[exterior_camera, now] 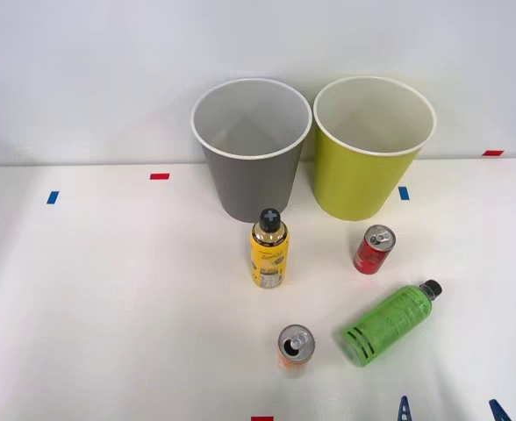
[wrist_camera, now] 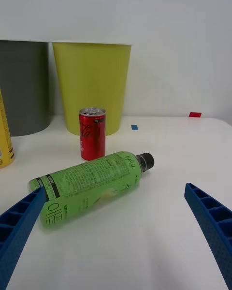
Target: Put cans in the gray bin, plastic bottles in the light green bin
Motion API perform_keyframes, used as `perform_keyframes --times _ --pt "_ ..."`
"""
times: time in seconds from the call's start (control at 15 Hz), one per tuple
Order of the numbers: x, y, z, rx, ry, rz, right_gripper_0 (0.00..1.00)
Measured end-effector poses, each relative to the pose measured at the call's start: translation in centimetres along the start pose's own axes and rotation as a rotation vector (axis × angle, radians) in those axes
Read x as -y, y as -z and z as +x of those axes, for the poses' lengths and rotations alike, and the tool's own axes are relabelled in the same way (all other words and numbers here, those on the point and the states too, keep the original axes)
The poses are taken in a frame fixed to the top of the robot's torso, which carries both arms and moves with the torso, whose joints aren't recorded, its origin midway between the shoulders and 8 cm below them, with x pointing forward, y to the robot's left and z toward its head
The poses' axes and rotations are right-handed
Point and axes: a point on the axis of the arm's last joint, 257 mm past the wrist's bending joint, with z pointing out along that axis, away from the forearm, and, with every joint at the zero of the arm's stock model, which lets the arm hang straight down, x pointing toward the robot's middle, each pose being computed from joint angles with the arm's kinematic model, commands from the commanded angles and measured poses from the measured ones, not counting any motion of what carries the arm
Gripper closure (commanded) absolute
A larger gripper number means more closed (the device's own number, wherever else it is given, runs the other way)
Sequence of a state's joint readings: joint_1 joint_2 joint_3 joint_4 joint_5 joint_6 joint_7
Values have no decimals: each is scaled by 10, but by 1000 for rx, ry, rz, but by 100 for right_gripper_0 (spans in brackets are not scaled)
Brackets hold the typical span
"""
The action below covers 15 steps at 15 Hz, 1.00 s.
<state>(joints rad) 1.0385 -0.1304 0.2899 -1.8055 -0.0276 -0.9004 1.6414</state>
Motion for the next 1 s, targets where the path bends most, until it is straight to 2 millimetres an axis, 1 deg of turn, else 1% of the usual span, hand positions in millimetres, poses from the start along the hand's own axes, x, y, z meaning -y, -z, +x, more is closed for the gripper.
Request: perform_keyframes --times 1.0 --pt "0 0 0 0 0 0 0"
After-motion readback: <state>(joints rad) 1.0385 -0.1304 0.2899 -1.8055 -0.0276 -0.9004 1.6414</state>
